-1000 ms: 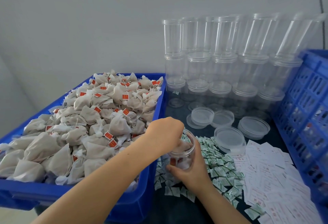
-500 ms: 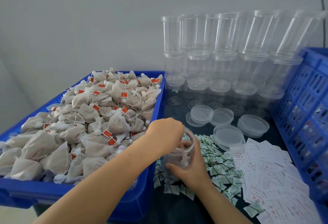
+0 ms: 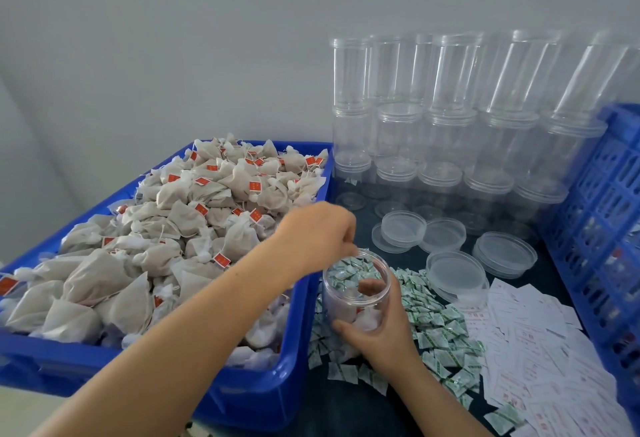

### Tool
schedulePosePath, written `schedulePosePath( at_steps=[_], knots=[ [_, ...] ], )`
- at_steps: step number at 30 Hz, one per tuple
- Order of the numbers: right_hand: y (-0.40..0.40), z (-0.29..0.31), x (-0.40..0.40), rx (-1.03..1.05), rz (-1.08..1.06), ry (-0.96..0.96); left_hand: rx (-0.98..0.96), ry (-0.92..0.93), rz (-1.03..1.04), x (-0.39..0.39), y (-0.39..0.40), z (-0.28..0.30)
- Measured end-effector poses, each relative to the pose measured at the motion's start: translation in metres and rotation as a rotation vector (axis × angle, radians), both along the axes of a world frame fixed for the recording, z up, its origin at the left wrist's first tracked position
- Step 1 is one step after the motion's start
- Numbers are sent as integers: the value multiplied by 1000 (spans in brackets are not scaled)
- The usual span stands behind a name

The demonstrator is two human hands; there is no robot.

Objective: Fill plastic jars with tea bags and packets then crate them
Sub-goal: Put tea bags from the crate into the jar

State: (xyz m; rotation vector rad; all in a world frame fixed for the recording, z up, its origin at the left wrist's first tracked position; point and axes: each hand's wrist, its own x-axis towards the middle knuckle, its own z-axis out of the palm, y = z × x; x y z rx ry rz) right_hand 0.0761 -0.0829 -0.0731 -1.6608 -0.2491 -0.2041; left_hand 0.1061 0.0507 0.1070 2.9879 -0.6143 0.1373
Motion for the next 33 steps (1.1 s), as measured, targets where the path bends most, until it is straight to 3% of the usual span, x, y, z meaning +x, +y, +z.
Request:
schedulePosePath(
  at_steps=[6,12,22,33],
  knots=[
    [0,1,-3,-24,-13,-27,-212,-129,246,20,58,2],
    [1,7,-5,-32,-15,-60,-109,-119,463,30,103,-41],
    [-2,3,-2,-79,-19,-73,-144,69,520,36,113,-56],
    [-1,7,-5,-69,-21,-78,-91,-58,564,35,109,-57]
  ],
)
